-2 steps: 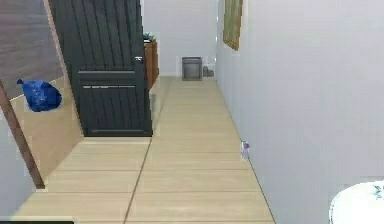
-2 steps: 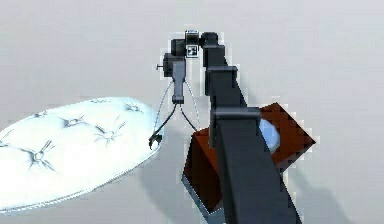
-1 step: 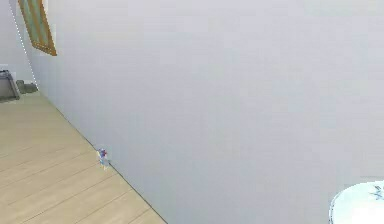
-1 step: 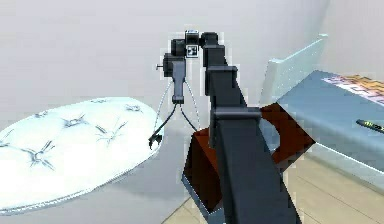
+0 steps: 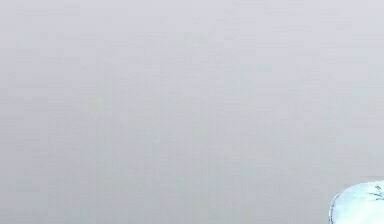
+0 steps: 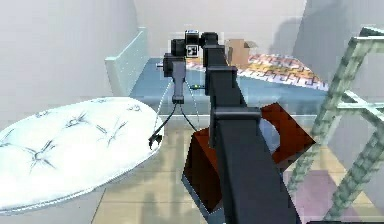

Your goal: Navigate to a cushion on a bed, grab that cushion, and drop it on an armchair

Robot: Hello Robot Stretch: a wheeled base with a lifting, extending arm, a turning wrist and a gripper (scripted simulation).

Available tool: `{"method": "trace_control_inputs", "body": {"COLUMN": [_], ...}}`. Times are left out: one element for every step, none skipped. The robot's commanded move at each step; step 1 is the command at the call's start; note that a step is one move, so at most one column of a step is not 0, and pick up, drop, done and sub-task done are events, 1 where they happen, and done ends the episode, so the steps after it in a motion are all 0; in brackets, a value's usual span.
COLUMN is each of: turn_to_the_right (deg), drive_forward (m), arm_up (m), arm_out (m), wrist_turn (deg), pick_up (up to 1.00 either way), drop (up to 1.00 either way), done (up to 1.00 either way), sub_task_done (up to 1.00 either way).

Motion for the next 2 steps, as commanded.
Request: {"method": "trace_control_inputs", "body": {"turn_to_the_right": [9.0,3.0], "drive_forward": [0.0,0.0], "arm_up": [0.0,0.0], "arm_out": [0.0,0.0], "wrist_turn": [0.0,0.0], "pick_up": [0.0,0.0], "drop": [0.0,0.0], "done": [0.0,0.0], "sub_task_done": [0.0,0.0]}}
